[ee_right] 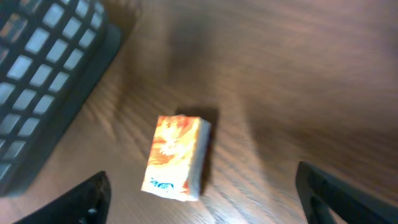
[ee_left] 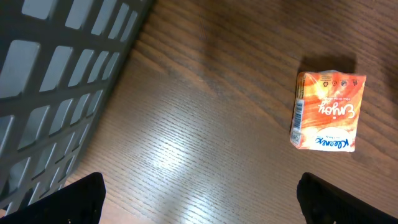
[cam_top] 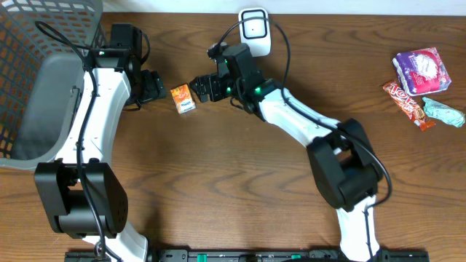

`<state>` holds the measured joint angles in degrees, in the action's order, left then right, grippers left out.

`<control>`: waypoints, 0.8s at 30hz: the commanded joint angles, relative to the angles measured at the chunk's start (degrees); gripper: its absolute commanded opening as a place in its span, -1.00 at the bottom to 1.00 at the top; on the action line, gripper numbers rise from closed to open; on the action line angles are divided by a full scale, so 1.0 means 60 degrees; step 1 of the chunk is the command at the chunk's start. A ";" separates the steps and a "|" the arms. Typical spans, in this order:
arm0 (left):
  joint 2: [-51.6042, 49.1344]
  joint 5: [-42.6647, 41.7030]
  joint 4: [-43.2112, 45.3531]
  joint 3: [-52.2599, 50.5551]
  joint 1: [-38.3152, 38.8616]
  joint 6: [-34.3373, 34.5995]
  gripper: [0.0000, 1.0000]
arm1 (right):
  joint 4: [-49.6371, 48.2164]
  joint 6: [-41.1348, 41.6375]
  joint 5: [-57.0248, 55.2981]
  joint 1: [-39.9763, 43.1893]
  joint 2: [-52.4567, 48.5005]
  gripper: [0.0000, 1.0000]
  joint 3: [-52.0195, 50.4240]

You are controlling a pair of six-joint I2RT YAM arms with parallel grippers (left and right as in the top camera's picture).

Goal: Scan the item barcode
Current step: 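Move the right gripper toward the orange tissue pack, then grasp the orange tissue pack with the right gripper and lift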

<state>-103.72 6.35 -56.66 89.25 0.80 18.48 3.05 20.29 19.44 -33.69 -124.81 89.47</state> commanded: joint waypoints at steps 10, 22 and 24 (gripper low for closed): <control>-0.0062 0.0055 -0.0051 -0.0007 -0.0040 0.0149 0.95 | -0.1304 0.1388 0.1472 -0.0157 -0.1300 0.73 -0.0055; -0.0062 0.0055 -0.0051 -0.0007 -0.0040 0.0149 0.96 | -0.2463 0.2215 0.2080 -0.0240 -0.2361 0.29 -0.0055; -0.0062 0.0055 -0.0047 -0.0007 -0.0040 0.0153 0.95 | -0.2339 0.2175 0.1840 -0.0324 -0.2368 0.21 -0.0055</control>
<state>-103.72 6.35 -56.66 89.25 0.80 18.48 -11.94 32.73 31.68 -34.11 -136.81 89.41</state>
